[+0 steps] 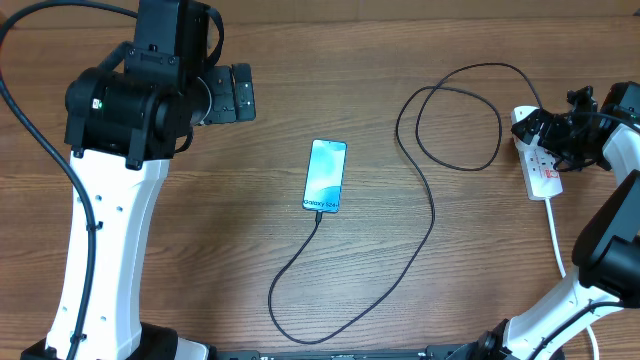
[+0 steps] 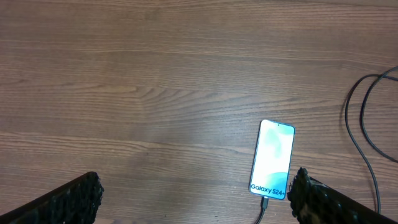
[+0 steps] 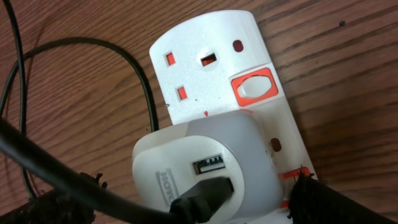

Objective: Plug charger to phone and switch on socket
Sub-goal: 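Press down the orange switch with the right gripper, then lift the right gripper up off the power strip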

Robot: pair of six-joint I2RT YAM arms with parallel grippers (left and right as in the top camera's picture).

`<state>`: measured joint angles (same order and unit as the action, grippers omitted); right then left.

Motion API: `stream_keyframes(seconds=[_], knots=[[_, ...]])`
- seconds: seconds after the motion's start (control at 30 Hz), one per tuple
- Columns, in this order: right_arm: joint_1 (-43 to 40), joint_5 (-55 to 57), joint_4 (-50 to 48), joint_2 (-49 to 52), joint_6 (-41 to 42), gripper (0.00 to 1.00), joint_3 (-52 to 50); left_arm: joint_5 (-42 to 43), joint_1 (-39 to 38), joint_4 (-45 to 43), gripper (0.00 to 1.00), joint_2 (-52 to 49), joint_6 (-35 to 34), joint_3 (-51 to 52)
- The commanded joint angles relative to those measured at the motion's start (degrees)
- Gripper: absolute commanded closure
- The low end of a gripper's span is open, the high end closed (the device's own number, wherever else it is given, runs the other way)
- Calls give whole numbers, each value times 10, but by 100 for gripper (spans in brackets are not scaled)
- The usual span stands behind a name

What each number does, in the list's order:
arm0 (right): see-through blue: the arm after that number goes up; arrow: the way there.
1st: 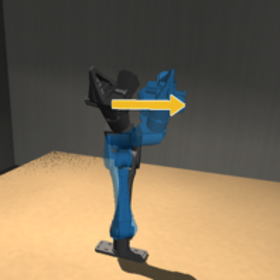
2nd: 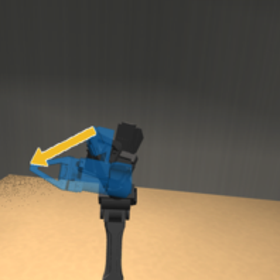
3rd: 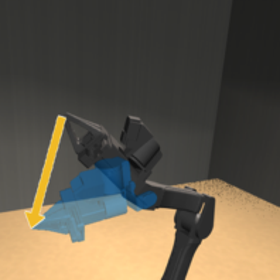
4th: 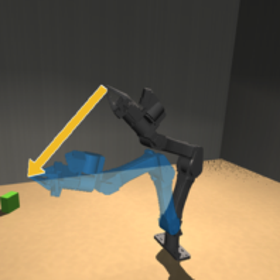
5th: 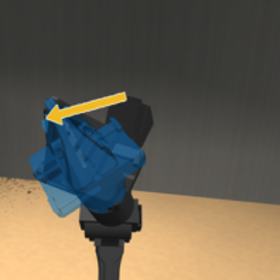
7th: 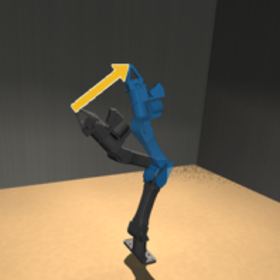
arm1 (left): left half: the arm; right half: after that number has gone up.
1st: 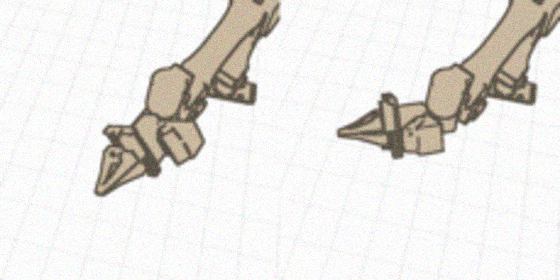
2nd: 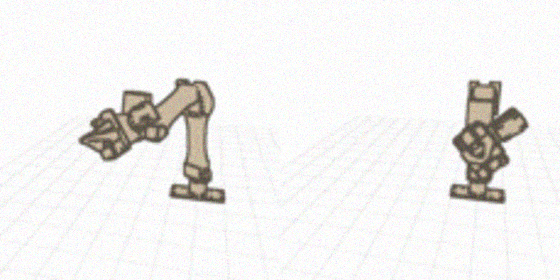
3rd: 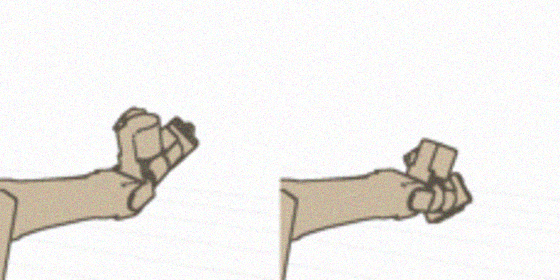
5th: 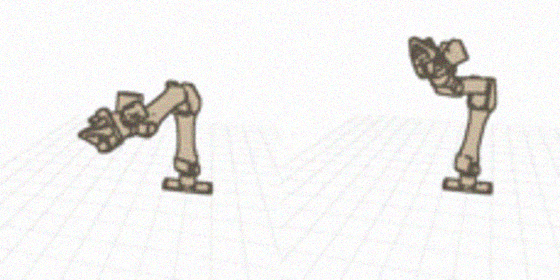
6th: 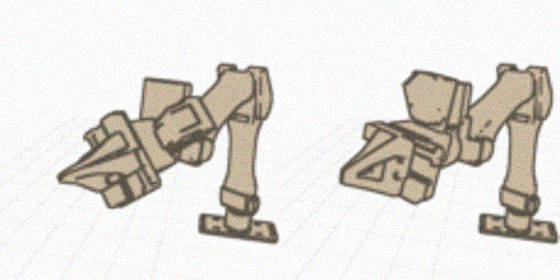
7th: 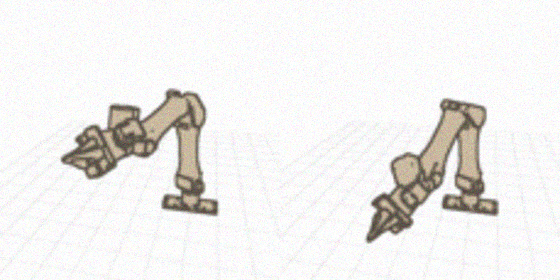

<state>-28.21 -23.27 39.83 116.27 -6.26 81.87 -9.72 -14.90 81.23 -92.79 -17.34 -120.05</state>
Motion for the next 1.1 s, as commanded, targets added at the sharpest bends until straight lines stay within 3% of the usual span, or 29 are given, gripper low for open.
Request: stream_keyframes(seconds=[0.0,0.77,1.07], knots=[[5,-49,12,9,3,0,-1,-10,-2,0,0,-5,11,-2],[8,-68,14,9,5,0,-5,-10,-2,0,0,-5,11,-2],[-11,-1,46,-14,63,0,23,-10,-2,0,0,-5,11,-2]])
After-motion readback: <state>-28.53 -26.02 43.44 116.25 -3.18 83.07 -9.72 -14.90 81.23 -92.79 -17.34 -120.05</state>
